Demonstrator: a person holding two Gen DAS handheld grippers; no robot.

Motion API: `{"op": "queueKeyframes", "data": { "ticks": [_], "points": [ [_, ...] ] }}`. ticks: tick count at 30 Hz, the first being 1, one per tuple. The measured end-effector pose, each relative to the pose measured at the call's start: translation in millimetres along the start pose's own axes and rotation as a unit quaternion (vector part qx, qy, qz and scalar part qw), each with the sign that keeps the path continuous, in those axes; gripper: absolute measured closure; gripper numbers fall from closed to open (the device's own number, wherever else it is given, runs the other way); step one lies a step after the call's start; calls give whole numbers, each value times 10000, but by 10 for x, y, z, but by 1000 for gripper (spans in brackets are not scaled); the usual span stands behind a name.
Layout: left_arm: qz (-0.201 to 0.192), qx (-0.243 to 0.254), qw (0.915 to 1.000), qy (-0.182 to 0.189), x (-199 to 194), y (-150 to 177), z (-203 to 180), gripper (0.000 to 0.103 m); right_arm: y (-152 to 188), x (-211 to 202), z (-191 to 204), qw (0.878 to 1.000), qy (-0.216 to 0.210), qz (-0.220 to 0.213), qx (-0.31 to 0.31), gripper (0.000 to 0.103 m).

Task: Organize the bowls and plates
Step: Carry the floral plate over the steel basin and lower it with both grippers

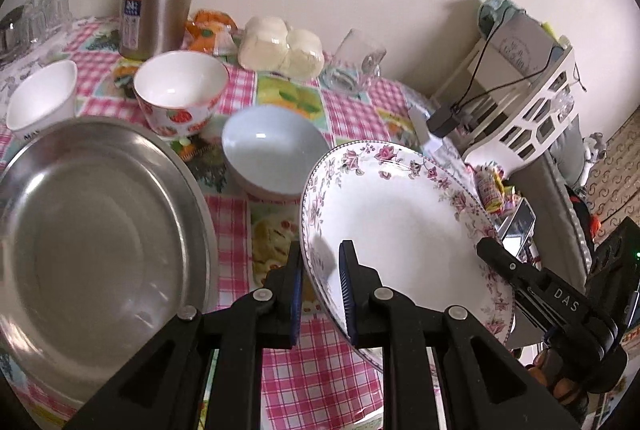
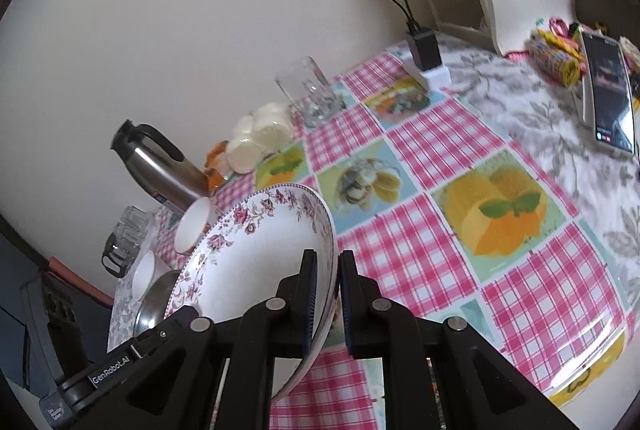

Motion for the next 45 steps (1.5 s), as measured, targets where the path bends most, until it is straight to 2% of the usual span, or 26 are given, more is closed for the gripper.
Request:
{"op": "queueKeyframes", "data": {
  "ticks": [10, 26, 45],
  "points": [
    [-299, -210, 9993, -21, -257, -160, 306, 85, 53, 58, 385, 9995, -141, 20, -269, 91],
    [-628, -723, 9951, -237, -595, -380, 1049, 85, 287, 363, 1153, 9969, -387, 231, -648, 91],
    [-762, -1238, 9883, -458, -879, -445, 1844, 86, 634, 779, 1821, 9917, -672, 603, -912, 91]
  ]
}}
Point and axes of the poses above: each gripper's, at about its wrist camera, not at the fingertips, and x roughly the way its jaws point, z to its left, y to its underside, the point moved 7 cm from there along x, roughly the way its jaws point, and after that the axes turned 5 degrees about -y, right-handed, at the moved point
